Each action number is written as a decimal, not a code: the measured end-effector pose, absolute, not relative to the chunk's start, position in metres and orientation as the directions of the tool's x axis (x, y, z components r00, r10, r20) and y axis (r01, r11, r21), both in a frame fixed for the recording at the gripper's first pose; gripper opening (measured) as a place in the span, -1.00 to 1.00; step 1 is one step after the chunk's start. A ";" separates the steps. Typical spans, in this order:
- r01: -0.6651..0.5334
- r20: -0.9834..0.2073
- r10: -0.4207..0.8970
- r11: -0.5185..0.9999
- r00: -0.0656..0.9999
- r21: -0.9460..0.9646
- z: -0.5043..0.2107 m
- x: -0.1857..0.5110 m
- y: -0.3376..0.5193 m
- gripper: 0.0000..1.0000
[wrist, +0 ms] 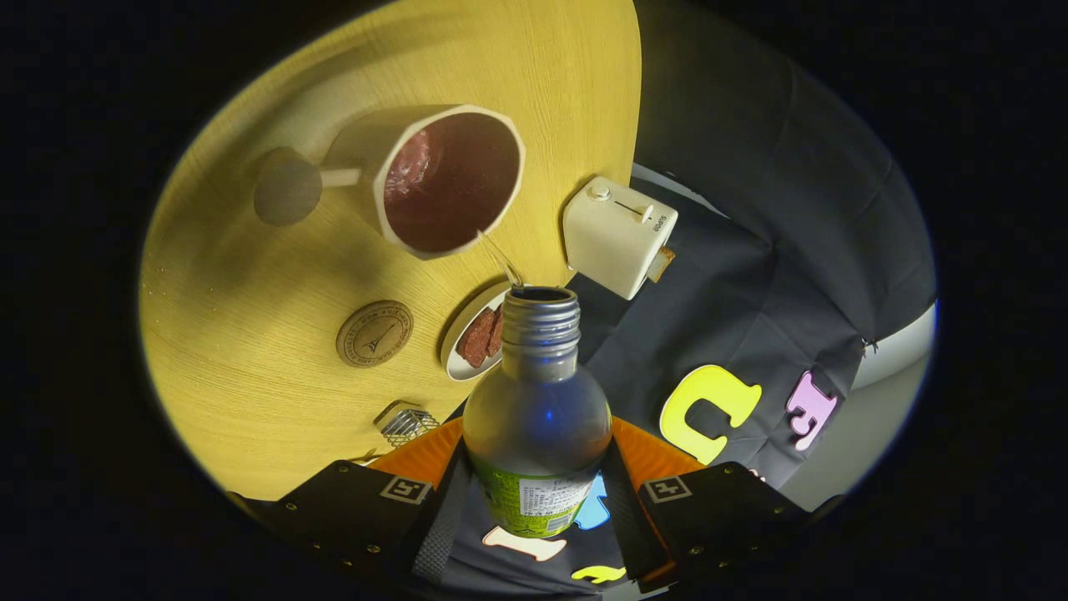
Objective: Take the bottle from table, then pour the juice into the cup, finally place the bottle on the coaster
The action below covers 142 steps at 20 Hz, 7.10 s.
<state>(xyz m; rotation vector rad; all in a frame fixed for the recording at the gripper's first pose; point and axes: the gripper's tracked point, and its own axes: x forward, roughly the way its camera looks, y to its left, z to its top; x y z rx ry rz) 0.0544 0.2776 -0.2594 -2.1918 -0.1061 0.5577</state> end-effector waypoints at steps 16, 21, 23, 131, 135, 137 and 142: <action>-0.146 -0.385 0.241 -0.650 0.891 -0.746 -0.280 0.051 0.283 0.55; -0.176 -0.399 0.232 -0.629 0.887 -0.757 -0.287 0.051 0.283 0.55; -0.192 -0.407 0.228 -0.617 0.885 -0.763 -0.289 0.050 0.282 0.55; -0.116 -0.068 0.114 0.993 0.991 -0.026 -0.046 0.081 0.136 0.96; -0.030 -0.039 0.029 0.999 0.999 -0.015 0.009 0.072 0.089 0.95; -0.013 -0.054 0.012 1.000 0.998 -0.022 0.024 0.070 0.069 0.95; -0.017 -0.052 0.015 1.000 0.999 -0.022 0.054 0.068 0.030 0.95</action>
